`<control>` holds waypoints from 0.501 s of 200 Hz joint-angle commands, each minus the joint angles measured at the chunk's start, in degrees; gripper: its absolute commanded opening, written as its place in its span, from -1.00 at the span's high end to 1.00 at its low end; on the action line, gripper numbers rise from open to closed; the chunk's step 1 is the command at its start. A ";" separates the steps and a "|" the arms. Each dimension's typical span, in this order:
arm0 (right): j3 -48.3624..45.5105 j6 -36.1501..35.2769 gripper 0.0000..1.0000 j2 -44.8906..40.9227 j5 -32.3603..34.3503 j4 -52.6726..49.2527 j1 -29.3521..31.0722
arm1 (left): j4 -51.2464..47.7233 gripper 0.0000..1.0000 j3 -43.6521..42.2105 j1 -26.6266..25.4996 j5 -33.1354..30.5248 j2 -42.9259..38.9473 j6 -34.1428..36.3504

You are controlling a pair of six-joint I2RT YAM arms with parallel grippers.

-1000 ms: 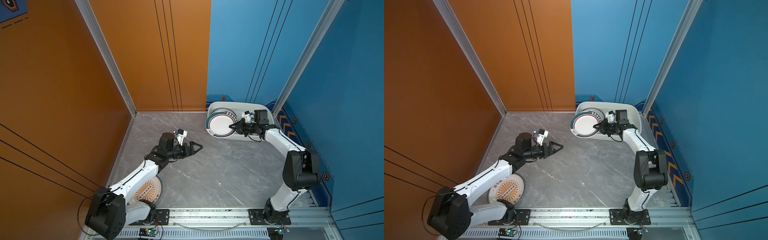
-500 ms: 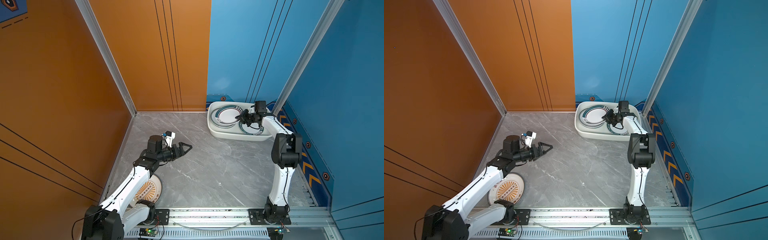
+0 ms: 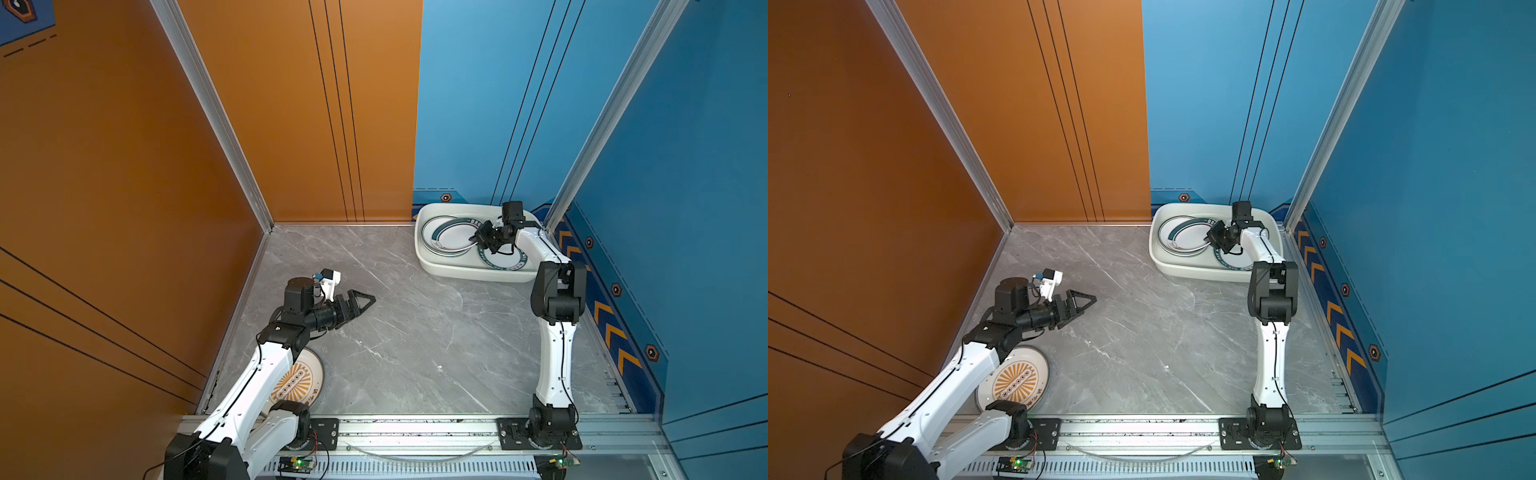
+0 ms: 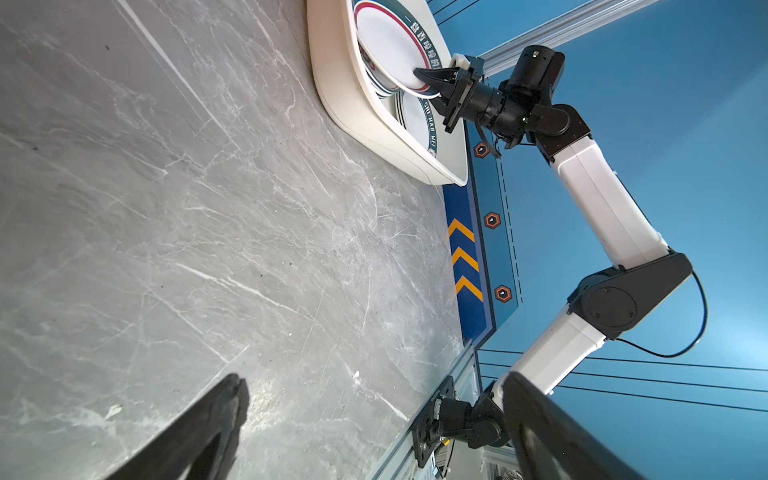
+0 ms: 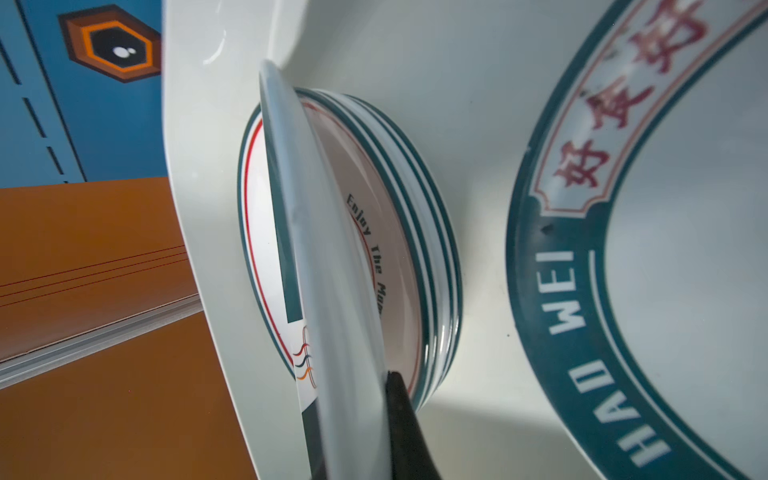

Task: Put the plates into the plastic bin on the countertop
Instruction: 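Carry the plate into the white bin with the right gripper while the left releases, then lower the plate onto the red-text stack in the bin, open right gripper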

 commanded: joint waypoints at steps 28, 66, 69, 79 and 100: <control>1.98 0.00 1.00 1.57 1.39 -1.45 0.40 | -1.29 -0.96 -0.89 1.57 2.49 -1.30 1.95; 2.05 -0.86 0.56 1.22 1.93 -2.06 0.71 | -1.25 -0.96 -0.90 1.76 2.75 -1.39 1.87; 2.12 -1.03 0.54 1.21 1.99 -2.19 0.78 | -1.28 -0.96 -0.89 1.75 2.78 -1.40 1.87; 2.53 -1.62 0.45 1.13 2.17 -2.95 0.88 | -1.29 -0.96 -0.95 1.83 2.76 -1.47 1.95; 3.10 -3.71 0.27 0.57 3.92 -5.19 1.30 | -3.13 -0.96 -1.07 1.83 2.83 -1.47 1.87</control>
